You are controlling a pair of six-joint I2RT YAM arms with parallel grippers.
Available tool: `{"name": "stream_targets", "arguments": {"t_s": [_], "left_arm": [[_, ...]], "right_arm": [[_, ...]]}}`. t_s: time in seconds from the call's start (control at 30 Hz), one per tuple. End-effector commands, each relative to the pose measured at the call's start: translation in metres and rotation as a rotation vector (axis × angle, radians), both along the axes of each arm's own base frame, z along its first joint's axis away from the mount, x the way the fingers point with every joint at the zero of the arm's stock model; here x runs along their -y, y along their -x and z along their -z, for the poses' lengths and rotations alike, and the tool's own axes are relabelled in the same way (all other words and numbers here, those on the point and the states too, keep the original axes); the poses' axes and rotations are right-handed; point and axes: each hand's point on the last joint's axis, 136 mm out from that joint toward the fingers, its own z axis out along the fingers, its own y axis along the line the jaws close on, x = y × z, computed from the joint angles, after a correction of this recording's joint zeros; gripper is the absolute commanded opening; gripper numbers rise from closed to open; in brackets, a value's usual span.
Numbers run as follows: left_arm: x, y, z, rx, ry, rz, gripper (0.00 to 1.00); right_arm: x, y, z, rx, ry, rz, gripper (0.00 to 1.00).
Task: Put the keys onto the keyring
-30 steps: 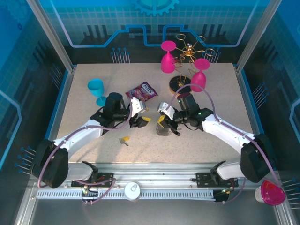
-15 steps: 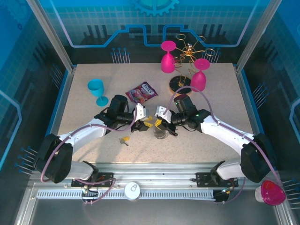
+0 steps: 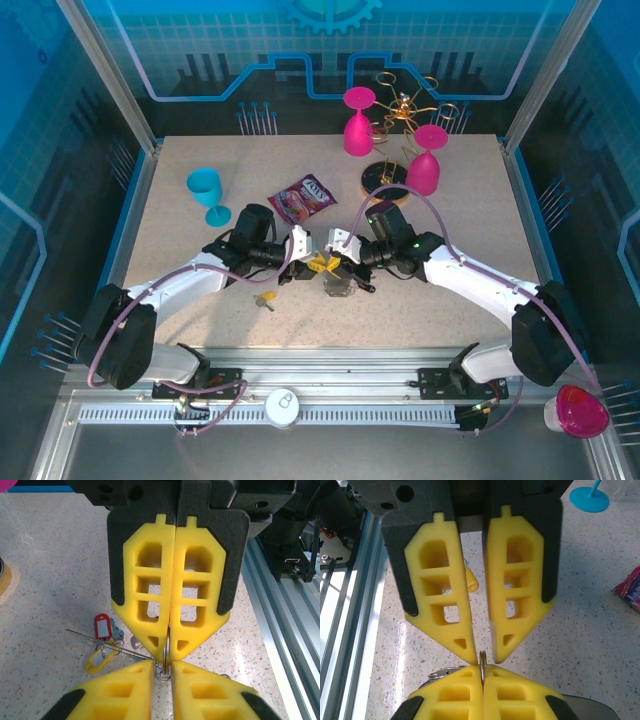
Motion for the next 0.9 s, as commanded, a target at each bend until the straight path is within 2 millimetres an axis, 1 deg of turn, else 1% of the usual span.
{"name": "stream_targets", "arguments": {"t_s": [0.0,0.1,0.23,0.27,0.47,0.57,0.7,0.77,0.8,0.87], "left_arm": [[0.003,0.008,0.003,0.001,0.005,0.051,0.09],[0.003,0.008,0.001,0.013,0.007,0.056,0.0],[0.002,0.008,0.003,0.03,0.0,0.056,0.0],[0.002,0.007,0.003,0.037,-0.002,0.055,0.0],[0.001,0.007,0.006,0.049,-0.008,0.051,0.0],[0.001,0.007,0.005,0.055,-0.007,0.052,0.0],[0.001,0.007,0.005,0.061,-0.008,0.051,0.0],[0.001,0.007,0.004,0.062,-0.008,0.051,0.0],[0.001,0.007,0.005,0.063,-0.008,0.052,0.0],[0.0,0.007,0.005,0.063,-0.009,0.051,0.0]], "right_arm": [[-0.017,0.001,-0.021,0.058,-0.05,-0.061,0.0],[-0.017,0.0,-0.019,0.061,-0.044,-0.059,0.0],[-0.014,-0.001,-0.014,0.07,-0.024,-0.048,0.0],[-0.012,-0.002,-0.012,0.076,-0.015,-0.04,0.01],[0.0,-0.004,-0.005,0.118,0.026,-0.006,0.21],[0.004,-0.003,-0.003,0.125,0.034,0.002,0.26],[0.009,-0.003,-0.002,0.132,0.04,0.019,0.27],[0.01,-0.003,-0.005,0.143,0.034,0.02,0.26],[0.013,0.002,0.003,0.127,0.046,0.016,0.26],[0.014,0.006,0.003,0.127,0.036,0.007,0.25]]}}
